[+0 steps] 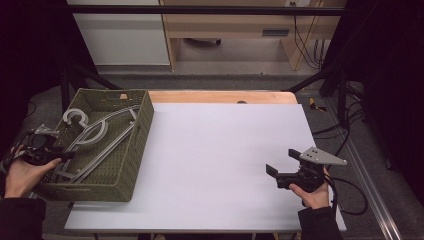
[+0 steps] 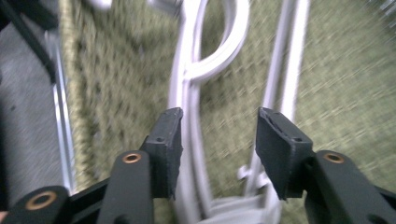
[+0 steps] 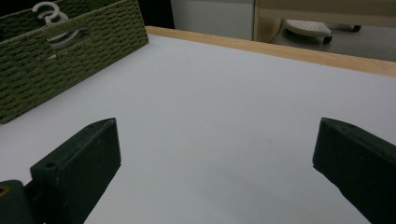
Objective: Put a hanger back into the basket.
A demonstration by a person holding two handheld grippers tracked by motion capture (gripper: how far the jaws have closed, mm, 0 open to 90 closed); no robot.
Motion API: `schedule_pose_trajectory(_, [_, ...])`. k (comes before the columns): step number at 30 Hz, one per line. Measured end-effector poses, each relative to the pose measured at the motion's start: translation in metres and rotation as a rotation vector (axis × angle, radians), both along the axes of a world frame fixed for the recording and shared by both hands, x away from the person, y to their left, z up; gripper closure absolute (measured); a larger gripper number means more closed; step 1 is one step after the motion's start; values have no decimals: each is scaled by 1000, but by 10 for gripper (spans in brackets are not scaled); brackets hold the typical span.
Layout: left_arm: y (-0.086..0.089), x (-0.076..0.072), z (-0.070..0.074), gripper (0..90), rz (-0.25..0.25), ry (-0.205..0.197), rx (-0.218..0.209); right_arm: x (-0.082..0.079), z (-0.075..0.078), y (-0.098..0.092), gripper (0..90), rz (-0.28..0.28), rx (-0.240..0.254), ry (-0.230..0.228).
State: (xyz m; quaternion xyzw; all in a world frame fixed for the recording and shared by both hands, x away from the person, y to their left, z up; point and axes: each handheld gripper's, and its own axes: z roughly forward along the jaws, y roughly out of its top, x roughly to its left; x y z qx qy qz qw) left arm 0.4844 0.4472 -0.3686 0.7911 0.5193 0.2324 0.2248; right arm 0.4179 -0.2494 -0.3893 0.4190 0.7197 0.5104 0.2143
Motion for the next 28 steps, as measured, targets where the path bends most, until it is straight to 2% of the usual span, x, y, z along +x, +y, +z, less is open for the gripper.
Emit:
schedule_pose_trajectory(5, [-21,-10,9,408,-58,-141,-110,0,0,0,12,0,0,-4])
schedule_pose_trajectory(10, [-47,-21,18,336,-131,-243,-216,0,1,-1,11,1,1,-6])
schedule_pose_trajectory(15, [-74,-32,19,276,-208,-311,-327,-2,2,-2,11,-7,16,-16])
schedule_pose_trajectory(18, [-90,-38,17,251,-252,-347,-376,-2,3,-3,8,-7,20,-19])
schedule_pose_trajectory(24, [-119,-51,12,215,-325,-415,-424,-3,4,-4,5,-18,34,-24])
schedule_pose_trajectory(28, [-135,-57,6,200,-358,-423,-473,-3,5,-6,6,-14,34,-27])
